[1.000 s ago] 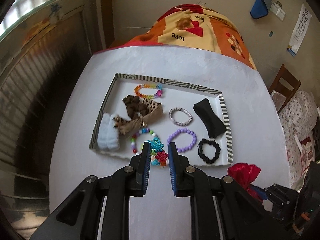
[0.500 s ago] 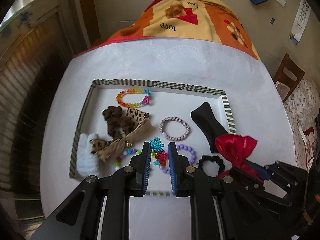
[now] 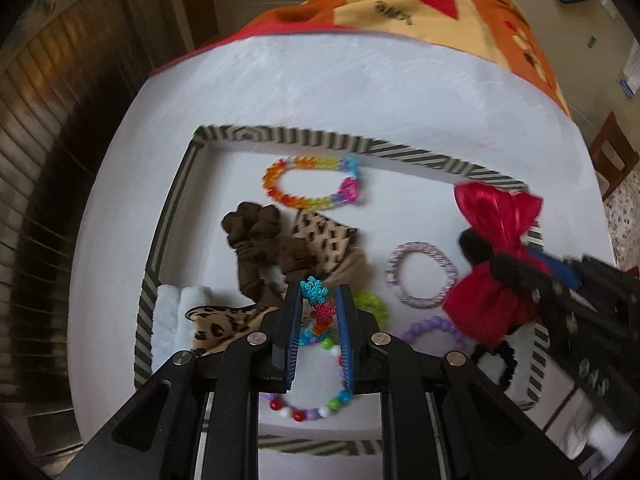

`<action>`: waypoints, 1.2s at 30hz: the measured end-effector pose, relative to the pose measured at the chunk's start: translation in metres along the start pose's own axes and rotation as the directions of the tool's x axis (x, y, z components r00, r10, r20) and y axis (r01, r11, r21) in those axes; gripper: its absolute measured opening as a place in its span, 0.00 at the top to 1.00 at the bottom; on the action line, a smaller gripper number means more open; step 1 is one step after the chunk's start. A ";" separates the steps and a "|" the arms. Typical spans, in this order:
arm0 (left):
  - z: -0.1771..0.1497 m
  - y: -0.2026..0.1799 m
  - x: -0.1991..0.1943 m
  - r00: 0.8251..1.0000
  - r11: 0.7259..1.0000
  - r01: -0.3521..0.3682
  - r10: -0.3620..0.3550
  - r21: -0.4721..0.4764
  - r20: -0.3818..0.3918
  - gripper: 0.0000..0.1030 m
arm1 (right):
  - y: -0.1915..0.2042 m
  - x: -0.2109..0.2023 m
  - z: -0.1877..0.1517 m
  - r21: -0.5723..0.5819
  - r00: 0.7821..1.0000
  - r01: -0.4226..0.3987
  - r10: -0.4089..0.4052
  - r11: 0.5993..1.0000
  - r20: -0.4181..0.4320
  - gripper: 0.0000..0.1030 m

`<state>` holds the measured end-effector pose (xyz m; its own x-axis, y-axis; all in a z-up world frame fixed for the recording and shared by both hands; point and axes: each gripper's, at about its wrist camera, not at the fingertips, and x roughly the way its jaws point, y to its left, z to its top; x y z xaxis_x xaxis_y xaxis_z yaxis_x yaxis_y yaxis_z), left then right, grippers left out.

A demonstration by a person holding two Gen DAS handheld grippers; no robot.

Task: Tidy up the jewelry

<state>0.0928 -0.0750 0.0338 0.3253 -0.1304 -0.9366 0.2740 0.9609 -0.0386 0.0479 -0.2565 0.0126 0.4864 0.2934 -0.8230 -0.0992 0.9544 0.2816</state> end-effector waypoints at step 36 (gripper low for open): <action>-0.035 0.004 -0.034 0.996 0.996 -0.073 0.075 -0.047 0.053 0.97 | 0.014 -0.037 -0.047 0.126 0.987 0.076 -0.092 0.989 0.130 0.41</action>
<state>0.0508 -0.0582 0.0534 0.3923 -0.0701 -0.9172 0.2067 0.9783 0.0136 -0.0127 -0.2515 0.0237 0.6020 0.1942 -0.7745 0.0484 0.9593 0.2781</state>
